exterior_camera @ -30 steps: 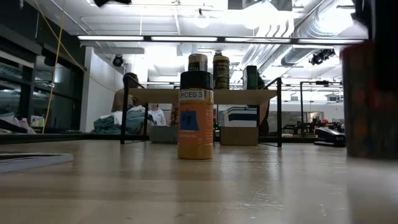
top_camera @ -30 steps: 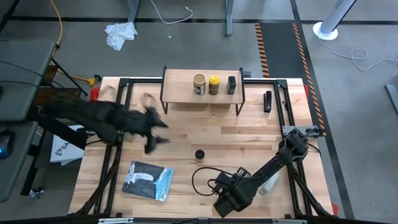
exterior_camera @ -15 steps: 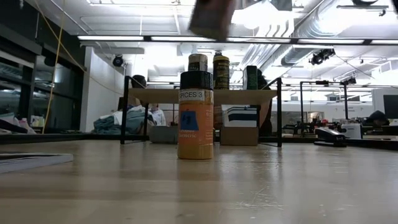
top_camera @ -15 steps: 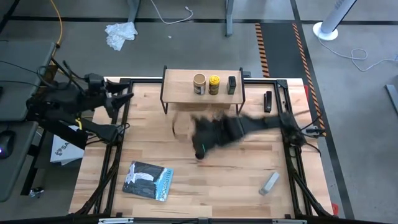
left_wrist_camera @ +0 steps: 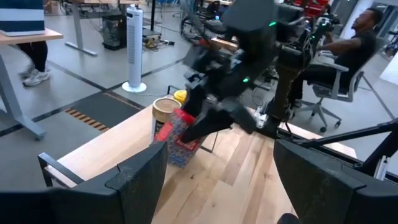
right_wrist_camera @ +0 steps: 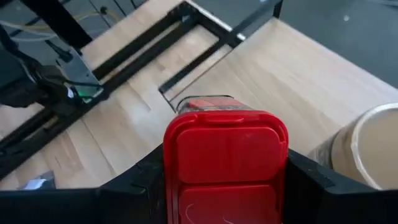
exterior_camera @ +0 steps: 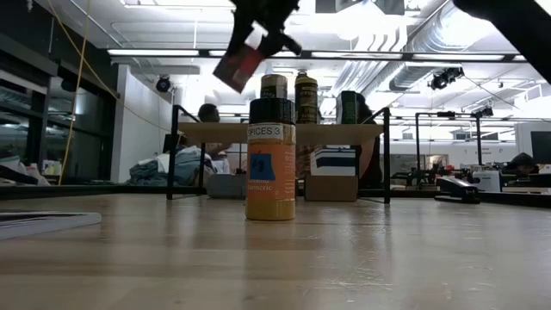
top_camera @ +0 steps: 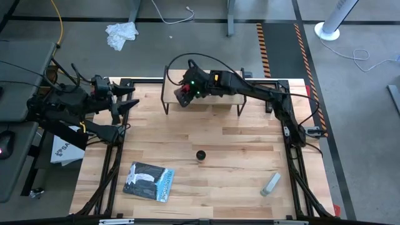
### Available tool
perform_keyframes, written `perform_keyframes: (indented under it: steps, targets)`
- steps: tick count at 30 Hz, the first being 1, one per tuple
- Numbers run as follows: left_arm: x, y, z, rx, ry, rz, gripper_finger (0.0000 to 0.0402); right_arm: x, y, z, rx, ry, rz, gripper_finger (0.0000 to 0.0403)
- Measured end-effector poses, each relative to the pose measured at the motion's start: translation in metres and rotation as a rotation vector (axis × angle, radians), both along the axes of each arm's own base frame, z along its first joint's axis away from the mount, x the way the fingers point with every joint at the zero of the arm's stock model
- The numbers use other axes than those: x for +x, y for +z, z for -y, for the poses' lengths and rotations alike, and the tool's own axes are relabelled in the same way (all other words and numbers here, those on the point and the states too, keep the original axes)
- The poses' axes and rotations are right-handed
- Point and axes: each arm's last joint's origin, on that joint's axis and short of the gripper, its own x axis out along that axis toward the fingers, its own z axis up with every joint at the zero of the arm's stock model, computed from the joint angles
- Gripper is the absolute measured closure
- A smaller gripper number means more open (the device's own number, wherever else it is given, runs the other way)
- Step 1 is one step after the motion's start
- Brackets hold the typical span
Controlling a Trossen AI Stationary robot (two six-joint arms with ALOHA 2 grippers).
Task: Shelf spices
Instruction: Put the red seasoning can on the shelf
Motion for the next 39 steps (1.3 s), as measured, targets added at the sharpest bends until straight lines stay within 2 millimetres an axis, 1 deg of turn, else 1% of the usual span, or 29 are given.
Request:
perform_keyframes:
  steps: [2, 5, 10, 14, 15, 20, 22, 25, 29, 33, 37, 39]
  targets:
    - [0.002, 0.0, 0.0, -0.011, 0.016, 0.003, 0.0112, 0.001, -0.008, 0.009, 0.031, 0.01, -0.025, 0.0202]
    - [0.004, -0.001, 0.001, -0.028, 0.027, 0.007, 0.0112, 0.002, -0.018, 0.016, 0.029, 0.026, -0.079, 0.0202]
    - [0.005, 0.0, 0.0, -0.017, 0.081, 0.011, 0.0112, 0.003, -0.019, 0.017, -0.02, 0.026, -0.1, 0.0202]
    - [0.008, 0.002, 0.0, -0.015, 0.107, 0.031, 0.0112, 0.001, -0.019, 0.023, -0.054, 0.03, -0.119, 0.0202]
    - [0.008, 0.002, 0.0, -0.018, 0.108, 0.037, 0.0112, 0.0, -0.019, 0.025, -0.06, 0.032, -0.123, 0.0195]
    - [0.009, 0.002, 0.0, -0.013, 0.124, 0.036, 0.0112, -0.002, -0.019, 0.034, -0.083, 0.016, -0.133, 0.0121]
    - [0.009, 0.002, 0.0, -0.012, 0.129, 0.038, 0.0112, -0.003, -0.019, 0.038, -0.08, 0.009, -0.132, 0.0107]
    - [0.009, 0.002, -0.001, -0.01, 0.139, 0.039, 0.0112, -0.004, -0.019, 0.043, -0.067, 0.01, -0.129, 0.0101]
    - [0.008, 0.002, -0.001, -0.005, 0.157, 0.039, 0.0112, -0.002, -0.016, 0.045, -0.113, 0.048, -0.111, 0.0098]
    - [0.008, 0.002, -0.002, 0.001, 0.176, 0.039, 0.0112, 0.001, -0.006, 0.047, -0.149, 0.064, -0.039, 0.0097]
    - [0.008, 0.002, -0.002, 0.002, 0.176, 0.037, 0.0112, 0.004, 0.0, 0.047, -0.122, 0.114, 0.044, 0.0097]
    - [0.008, 0.002, -0.002, 0.003, 0.177, 0.035, 0.0112, 0.005, 0.003, 0.043, -0.109, 0.163, 0.064, 0.0097]
